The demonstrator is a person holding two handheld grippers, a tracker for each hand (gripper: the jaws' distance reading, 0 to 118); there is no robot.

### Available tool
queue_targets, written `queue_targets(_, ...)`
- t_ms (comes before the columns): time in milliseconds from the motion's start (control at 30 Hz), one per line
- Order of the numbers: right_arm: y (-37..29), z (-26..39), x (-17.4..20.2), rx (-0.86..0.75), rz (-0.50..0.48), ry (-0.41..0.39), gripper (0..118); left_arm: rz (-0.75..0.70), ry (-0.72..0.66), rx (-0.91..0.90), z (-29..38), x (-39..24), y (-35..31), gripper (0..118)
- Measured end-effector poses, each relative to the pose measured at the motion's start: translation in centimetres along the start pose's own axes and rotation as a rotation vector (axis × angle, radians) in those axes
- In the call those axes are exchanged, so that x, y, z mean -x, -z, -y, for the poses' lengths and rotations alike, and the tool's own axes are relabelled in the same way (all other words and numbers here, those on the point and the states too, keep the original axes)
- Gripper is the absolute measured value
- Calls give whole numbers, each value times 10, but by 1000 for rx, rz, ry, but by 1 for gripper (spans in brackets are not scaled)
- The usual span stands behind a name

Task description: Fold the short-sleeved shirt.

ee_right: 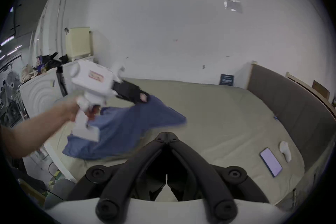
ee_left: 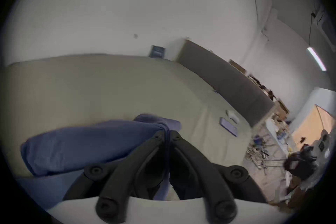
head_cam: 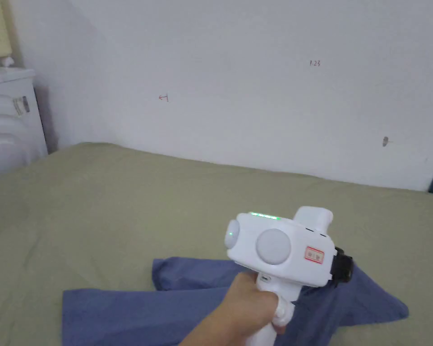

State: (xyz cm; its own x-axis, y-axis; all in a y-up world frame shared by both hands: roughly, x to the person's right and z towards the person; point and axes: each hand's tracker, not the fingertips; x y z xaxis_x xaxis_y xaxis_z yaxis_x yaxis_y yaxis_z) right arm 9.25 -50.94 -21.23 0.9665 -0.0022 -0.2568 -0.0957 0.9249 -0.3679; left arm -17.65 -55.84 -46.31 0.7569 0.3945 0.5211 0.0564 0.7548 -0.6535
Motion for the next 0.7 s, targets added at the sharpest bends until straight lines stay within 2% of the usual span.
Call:
queue_targets(133,-28,6,-22,-5,70,23,0,85,11,119,24,-56,79,4)
queue_targets(200,-35,10,-32,4,97,41,0,79,64,173,39,-78,106,4)
queue_targets(233,-37,12,-35,6,106,46,0,59,93,191,45,-84,114,7)
queue_targets(267,-39,14,-38,5,112,51,0,37,108,204,52,-88,119,15)
queue_targets(300,-38,15,-41,5,112,61,0,49,82,194,56,-86,121,38)
queue_targets(333,-38,15,-43,4,106,69,0,66,51,203,58,-83,120,84)
queue_targets(367,-37,15,-46,0,102,80,0,52,35,203,59,-79,114,105)
queue_targets(500,-20,13,-57,-2,104,117,0,-23,30,106,50,-53,34,107)
queue_targets(600,-4,10,-60,-17,104,143,0,-201,24,-22,56,-30,-58,107)
queue_targets(700,13,7,-56,-27,94,137,0,-364,-51,-161,77,-12,-147,105)
